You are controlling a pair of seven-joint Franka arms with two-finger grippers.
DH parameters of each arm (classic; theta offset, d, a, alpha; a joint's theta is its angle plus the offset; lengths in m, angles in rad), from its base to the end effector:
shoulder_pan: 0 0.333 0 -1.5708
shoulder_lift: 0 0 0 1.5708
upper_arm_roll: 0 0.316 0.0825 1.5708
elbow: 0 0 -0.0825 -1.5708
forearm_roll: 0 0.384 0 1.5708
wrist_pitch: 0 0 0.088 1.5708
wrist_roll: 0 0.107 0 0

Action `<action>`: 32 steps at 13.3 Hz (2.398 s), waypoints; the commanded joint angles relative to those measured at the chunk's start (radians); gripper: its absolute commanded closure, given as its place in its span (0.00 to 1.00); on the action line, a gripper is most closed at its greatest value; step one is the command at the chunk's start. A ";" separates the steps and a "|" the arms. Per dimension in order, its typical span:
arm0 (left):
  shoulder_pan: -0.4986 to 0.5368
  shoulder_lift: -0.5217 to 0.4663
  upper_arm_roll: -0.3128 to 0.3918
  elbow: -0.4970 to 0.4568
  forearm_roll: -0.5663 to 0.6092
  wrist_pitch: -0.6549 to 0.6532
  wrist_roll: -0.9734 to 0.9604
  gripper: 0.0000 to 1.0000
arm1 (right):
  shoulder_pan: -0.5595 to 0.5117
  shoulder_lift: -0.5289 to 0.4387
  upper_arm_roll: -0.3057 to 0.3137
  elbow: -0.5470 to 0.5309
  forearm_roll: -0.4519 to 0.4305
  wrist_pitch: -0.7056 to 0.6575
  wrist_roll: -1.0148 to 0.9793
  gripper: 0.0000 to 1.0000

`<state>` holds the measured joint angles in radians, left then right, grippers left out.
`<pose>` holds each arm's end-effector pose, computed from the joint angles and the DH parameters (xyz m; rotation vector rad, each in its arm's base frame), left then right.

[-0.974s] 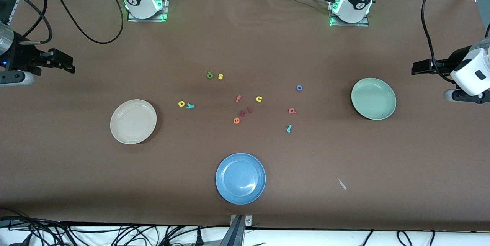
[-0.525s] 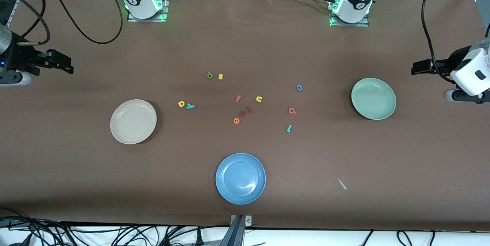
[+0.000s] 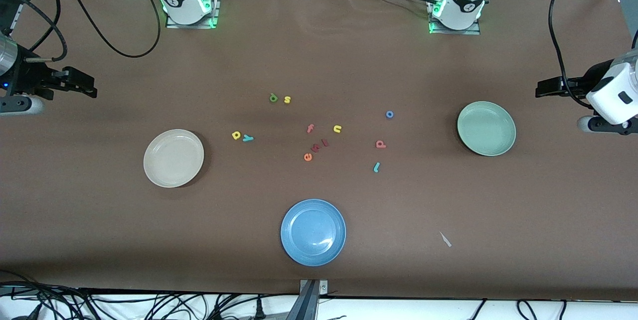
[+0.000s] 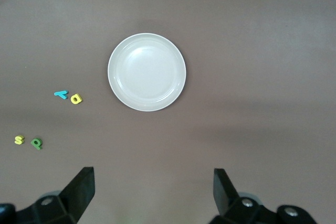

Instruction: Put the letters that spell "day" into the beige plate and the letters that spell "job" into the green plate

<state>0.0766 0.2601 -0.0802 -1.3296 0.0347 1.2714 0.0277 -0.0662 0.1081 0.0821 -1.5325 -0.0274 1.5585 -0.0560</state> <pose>0.5964 0.0087 0.5636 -3.0921 0.0417 0.4953 0.5838 0.0039 0.5801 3.1200 0.1133 -0.1282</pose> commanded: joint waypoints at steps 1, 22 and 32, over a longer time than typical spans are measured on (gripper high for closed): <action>0.005 -0.016 -0.001 -0.014 -0.016 0.002 0.012 0.01 | -0.007 0.007 0.002 0.022 0.021 -0.003 0.007 0.00; 0.006 -0.013 -0.001 -0.014 -0.018 0.054 0.009 0.00 | -0.007 0.022 0.002 0.023 0.021 0.002 0.007 0.00; 0.005 -0.015 -0.001 -0.014 -0.018 0.052 0.006 0.00 | -0.007 0.022 0.002 0.023 0.021 0.005 0.007 0.00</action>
<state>0.0767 0.2602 -0.0802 -1.3303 0.0347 1.3152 0.0277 -0.0662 0.1217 0.0821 -1.5324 -0.0274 1.5664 -0.0552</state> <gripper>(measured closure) 0.000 0.000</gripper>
